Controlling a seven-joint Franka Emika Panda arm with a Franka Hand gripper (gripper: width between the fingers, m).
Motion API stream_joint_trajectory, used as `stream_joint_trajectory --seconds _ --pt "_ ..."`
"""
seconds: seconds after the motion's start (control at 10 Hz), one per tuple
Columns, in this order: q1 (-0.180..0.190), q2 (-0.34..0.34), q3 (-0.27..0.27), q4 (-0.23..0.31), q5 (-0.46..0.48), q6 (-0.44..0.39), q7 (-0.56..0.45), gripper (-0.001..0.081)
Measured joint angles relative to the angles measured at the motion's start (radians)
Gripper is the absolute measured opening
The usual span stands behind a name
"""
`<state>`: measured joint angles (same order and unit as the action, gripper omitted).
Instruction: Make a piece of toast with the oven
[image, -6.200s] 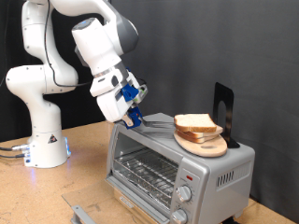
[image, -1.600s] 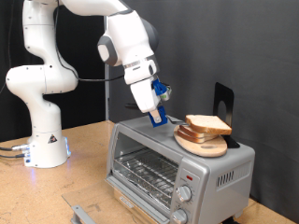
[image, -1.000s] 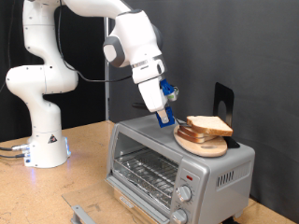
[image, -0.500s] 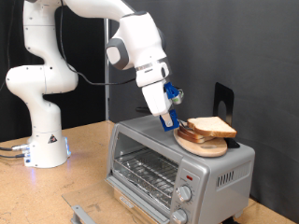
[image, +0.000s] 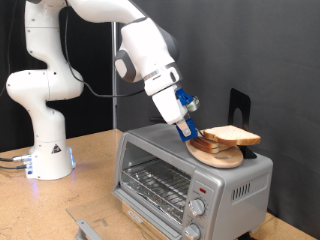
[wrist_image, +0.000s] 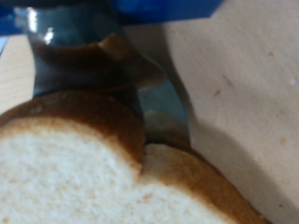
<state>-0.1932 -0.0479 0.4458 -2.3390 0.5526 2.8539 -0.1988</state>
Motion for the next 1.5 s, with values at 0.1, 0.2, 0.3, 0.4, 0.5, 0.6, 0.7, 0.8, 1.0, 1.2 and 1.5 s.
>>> stream_joint_trajectory --seconds 0.1,0.2,0.3,0.4,0.5,0.6,0.7,0.8,1.0,1.2,1.5 --pt "0.006 -0.003 0.0 -0.008 0.059 0.014 -0.06 0.0328" --pt "0.008 -0.01 0.0 -0.015 0.102 0.018 -0.102 0.0328" --pt "0.01 -0.017 0.0 -0.023 0.141 0.019 -0.138 0.0328" --pt "0.013 -0.027 -0.001 -0.034 0.202 0.019 -0.192 0.0328" --pt "0.016 -0.044 -0.002 -0.048 0.28 0.013 -0.261 0.0328" --pt "0.019 -0.068 -0.007 -0.062 0.35 -0.004 -0.32 0.0328" --pt "0.019 -0.098 -0.017 -0.079 0.403 -0.043 -0.366 0.0328" --pt "0.018 -0.135 -0.032 -0.098 0.423 -0.094 -0.381 0.0328" --pt "0.014 -0.211 -0.063 -0.135 0.42 -0.212 -0.381 0.0328" --pt "0.009 -0.254 -0.076 -0.159 0.418 -0.264 -0.381 0.0328" --pt "0.013 -0.257 -0.119 -0.16 0.438 -0.366 -0.571 0.0328"
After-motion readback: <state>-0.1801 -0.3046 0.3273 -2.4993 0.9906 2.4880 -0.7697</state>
